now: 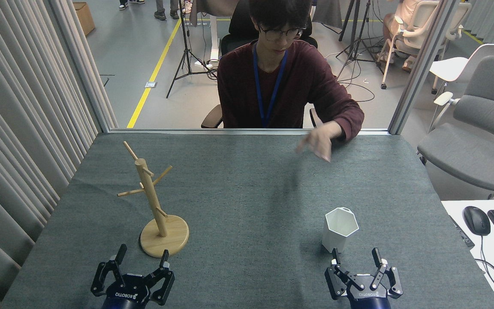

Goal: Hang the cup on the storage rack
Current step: 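Reach the right gripper to the white hexagonal cup and grasp it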

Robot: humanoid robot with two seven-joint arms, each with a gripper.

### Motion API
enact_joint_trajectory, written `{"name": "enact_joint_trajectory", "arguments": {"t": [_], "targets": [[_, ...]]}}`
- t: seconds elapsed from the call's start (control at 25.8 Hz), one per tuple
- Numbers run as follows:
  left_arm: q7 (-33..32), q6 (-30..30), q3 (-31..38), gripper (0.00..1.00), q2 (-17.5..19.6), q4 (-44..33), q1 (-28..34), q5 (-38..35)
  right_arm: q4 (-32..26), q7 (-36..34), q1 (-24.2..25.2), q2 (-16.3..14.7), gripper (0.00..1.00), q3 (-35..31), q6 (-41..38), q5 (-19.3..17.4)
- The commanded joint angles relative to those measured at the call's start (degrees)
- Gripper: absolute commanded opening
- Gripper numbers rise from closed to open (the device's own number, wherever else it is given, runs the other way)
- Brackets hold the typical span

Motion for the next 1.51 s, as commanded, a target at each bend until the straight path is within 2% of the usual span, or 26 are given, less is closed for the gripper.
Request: {"name": "enact_joint_trajectory", "arguments": {"t": [0.0, 0.12, 0.47, 1.16, 1.47], "targets": [[0.0, 0.0, 0.0, 1.0, 0.0, 0.2, 0.0, 0.0, 0.2, -0.1, -0.5, 0.0, 0.98, 0.0, 0.0, -0.1], [-0.1, 0.3, 0.1, 1.0, -0.1, 1.2, -0.2, -0.2, 3.0, 0.1, -1.7, 0.0, 0.98, 0.0, 0.5, 0.0], [-0.1, 0.6, 0.2, 1.0, 0.1, 1.7, -0.1, -0.2, 14.6, 0.2, -10.1, 0.2, 0.98, 0.2, 2.5, 0.3], [0.0, 0.6, 0.2, 1.0, 0.4, 1.7, -0.2, -0.2, 19.3, 0.1, -15.3, 0.3, 0.98, 1.1, 2.3, 0.3], [0.0, 0.6, 0.2, 1.0, 0.4, 1.8, -0.5, -0.2, 21.8, -0.2, -16.8, 1.7, 0.98, 1.4, 2.4, 0.6]]}}
